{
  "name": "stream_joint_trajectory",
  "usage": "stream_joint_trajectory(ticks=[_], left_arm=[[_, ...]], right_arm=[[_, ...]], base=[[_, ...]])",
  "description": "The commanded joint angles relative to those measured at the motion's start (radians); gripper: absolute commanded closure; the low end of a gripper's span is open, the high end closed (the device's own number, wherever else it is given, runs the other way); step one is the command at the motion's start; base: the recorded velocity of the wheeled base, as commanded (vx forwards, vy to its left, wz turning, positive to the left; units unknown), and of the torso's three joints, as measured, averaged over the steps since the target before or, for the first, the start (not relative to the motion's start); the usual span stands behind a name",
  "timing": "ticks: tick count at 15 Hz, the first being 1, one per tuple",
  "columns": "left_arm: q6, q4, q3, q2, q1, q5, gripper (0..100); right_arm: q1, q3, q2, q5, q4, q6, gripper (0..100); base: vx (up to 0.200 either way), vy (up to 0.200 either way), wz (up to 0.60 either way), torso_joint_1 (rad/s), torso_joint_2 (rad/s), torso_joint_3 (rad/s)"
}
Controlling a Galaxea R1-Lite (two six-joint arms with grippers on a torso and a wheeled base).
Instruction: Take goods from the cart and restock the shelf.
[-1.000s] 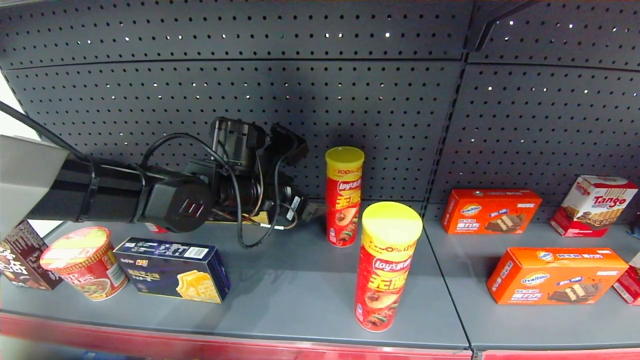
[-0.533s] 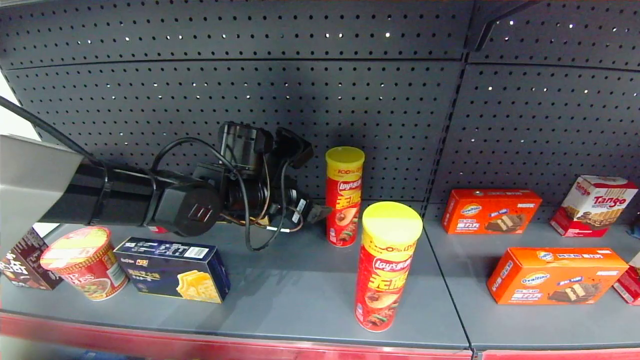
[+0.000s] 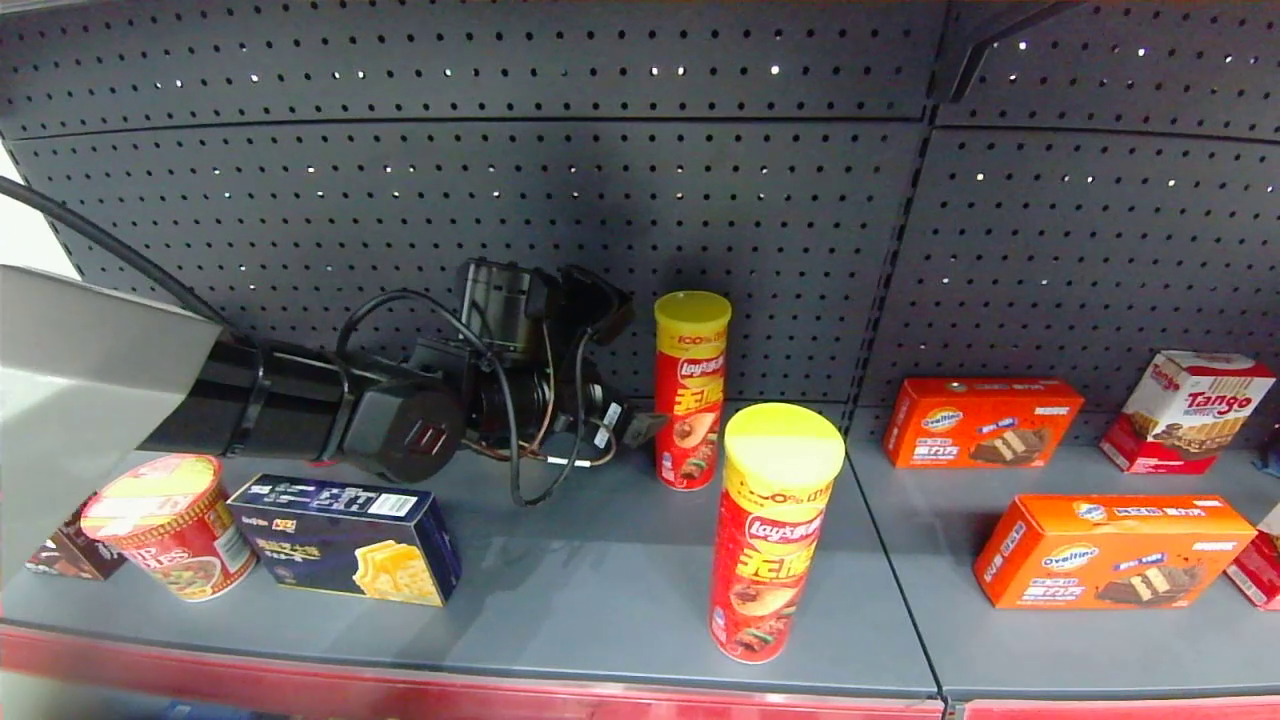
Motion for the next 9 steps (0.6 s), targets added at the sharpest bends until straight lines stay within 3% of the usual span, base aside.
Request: stream_joint_trajectory(ticks=[1, 3, 9], left_arm=[[-0.024, -0.019, -0.001, 0.015, 0.0, 0.01, 0], [-0.04, -0.032, 0.003, 0.015, 0.0, 0.018, 0], [-0.045, -0.036, -0.001, 0.017, 0.011, 0.061, 0]], right_arm=[[0.0, 0.0, 0.001, 0.0, 0.0, 0.0, 0], [0.0, 0.0, 0.001, 0.0, 0.0, 0.0, 0], [0.0, 0.0, 0.001, 0.0, 0.0, -0.002, 0]], base=[[0.0, 0.0, 0.0, 0.0, 0.0, 0.0], [0.0, 0.0, 0.0, 0.0, 0.0, 0.0], [0.0, 0.0, 0.0, 0.0, 0.0, 0.0]])
